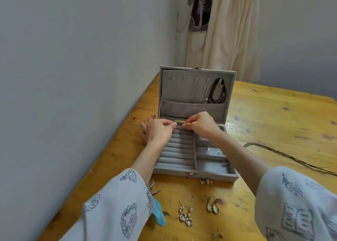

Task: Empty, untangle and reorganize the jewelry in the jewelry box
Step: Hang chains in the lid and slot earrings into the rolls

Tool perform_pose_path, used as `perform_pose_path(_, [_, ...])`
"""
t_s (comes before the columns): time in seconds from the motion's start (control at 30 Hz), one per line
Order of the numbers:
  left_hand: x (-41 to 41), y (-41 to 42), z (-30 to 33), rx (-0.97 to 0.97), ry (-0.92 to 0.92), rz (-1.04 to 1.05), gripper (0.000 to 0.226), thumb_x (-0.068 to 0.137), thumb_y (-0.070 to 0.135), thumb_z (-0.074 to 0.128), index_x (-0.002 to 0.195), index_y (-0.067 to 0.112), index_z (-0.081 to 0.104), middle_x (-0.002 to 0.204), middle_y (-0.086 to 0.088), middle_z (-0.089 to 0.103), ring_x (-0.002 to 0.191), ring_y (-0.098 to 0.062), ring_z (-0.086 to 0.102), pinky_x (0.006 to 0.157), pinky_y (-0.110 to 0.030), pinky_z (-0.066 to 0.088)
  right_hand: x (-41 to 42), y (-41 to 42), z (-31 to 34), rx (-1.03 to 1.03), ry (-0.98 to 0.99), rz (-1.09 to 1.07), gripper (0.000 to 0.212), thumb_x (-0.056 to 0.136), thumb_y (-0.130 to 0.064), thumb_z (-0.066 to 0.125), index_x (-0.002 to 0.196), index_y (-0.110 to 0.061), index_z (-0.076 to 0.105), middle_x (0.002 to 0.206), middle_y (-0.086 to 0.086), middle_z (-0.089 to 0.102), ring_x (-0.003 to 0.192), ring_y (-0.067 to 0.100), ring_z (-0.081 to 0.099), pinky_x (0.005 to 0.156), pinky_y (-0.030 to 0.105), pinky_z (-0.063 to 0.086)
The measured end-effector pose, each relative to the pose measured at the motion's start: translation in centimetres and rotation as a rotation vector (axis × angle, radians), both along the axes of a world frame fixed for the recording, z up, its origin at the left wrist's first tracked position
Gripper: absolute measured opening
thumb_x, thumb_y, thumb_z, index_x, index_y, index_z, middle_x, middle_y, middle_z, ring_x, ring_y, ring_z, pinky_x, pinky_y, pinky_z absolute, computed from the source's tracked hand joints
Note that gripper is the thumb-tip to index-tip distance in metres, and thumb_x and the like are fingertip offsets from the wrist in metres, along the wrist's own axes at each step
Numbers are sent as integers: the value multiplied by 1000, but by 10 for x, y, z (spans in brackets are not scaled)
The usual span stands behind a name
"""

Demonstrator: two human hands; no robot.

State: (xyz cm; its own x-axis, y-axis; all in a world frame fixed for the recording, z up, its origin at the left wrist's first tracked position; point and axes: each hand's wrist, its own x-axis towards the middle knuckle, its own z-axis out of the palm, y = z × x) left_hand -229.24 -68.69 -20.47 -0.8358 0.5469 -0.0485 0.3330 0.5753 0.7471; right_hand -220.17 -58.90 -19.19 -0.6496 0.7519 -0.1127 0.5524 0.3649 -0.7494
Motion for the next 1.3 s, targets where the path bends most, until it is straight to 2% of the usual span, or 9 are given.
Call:
perform_pose_path(0.1, [-7, 7, 1, -29, -20, -10, 18, 83, 37, 62, 96, 26, 69, 142, -3, 36, 135, -26, 14, 106, -45, 15, -4, 5, -2, 31, -42, 12, 13, 76, -29, 71, 86, -21, 74, 90, 7, 70, 91, 19, 59, 74, 27, 44])
perform_pose_path(0.27, [-7, 13, 2, -77, -45, 9, 22, 86, 38, 58, 101, 25, 69, 130, -6, 48, 130, -26, 20, 102, -44, 18, -7, 3, -4, 72, -86, 24, 12, 76, -34, 70, 85, -27, 74, 93, 3, 70, 94, 21, 60, 79, 31, 47])
perform_pose_path(0.43, [-9, 15, -1, -110, -28, 6, 27, 87, 39, 56, 106, 24, 68, 131, -7, 48, 131, -26, 22, 101, -43, 19, -7, -3, -8, 151, -65, 3, 8, 77, -37, 69, 82, -32, 72, 89, -1, 70, 91, 19, 60, 73, 27, 45])
perform_pose_path(0.57, [-7, 14, -8, -144, 44, -13, 22, 86, 39, 57, 99, 27, 69, 138, -7, 41, 137, -26, 12, 107, -46, 15, -4, -7, -14, 221, -42, -14, 4, 79, -34, 67, 81, -32, 70, 79, -5, 65, 87, 18, 61, 66, 25, 39])
perform_pose_path(0.67, [-5, 14, -12, -156, 136, -27, 17, 85, 41, 57, 97, 31, 66, 145, -8, 31, 139, -28, 3, 108, -49, 12, -4, -10, -18, 283, -45, -32, 8, 81, -35, 64, 85, -29, 69, 87, -2, 69, 89, 21, 62, 67, 29, 43])
perform_pose_path(0.87, [-3, 10, -15, -133, 252, -37, 13, 83, 41, 59, 89, 29, 57, 143, -8, 29, 137, -28, 9, 103, -47, 20, -4, -13, -21, 337, -65, -17, 13, 84, -37, 60, 91, -28, 67, 91, -1, 70, 92, 21, 62, 73, 32, 46])
perform_pose_path(1.1, [1, 3, -5, -113, 250, -35, 25, 90, 40, 49, 103, 24, 64, 142, -9, 34, 136, -29, 12, 105, -48, 17, 19, -18, -10, 236, 101, -41, 19, 88, -29, 55, 98, -28, 71, 95, -4, 71, 90, 13, 61, 77, 32, 50])
perform_pose_path(1.2, [6, -10, 6, -19, 194, -49, 23, 92, 32, 46, 104, 25, 64, 143, -8, 33, 137, -28, 12, 109, -49, 16, 45, -29, 2, 198, 244, -26, 19, 90, -22, 55, 100, -20, 71, 90, -1, 70, 76, 7, 57, 71, 26, 47])
perform_pose_path(1.3, [25, -36, 8, 102, 263, -98, 16, 90, 22, 51, 101, 23, 63, 140, -8, 36, 135, -25, 19, 107, -40, 21, 81, -49, 6, 173, 325, -21, 18, 89, -19, 56, 100, -19, 70, 87, -7, 67, 78, 5, 60, 69, 17, 49])
